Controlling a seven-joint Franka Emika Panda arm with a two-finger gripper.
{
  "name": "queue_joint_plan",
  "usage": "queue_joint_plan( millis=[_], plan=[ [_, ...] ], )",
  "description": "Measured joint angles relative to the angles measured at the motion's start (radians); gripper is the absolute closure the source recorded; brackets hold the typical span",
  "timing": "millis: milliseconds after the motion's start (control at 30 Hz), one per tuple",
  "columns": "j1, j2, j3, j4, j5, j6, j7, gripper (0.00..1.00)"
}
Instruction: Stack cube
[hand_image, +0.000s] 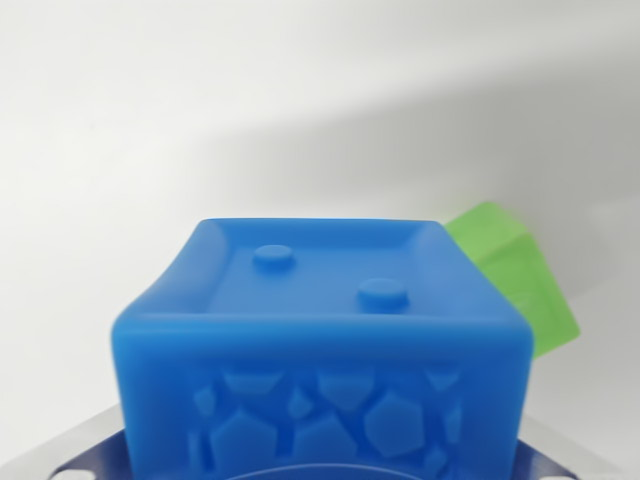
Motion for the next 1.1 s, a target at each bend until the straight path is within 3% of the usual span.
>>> queue_joint_plan(
  millis=[1100],
  plan=[
    [-0.036,-0.022,-0.049,-0.036,-0.009,0.012,-0.388,1.0]
  ],
)
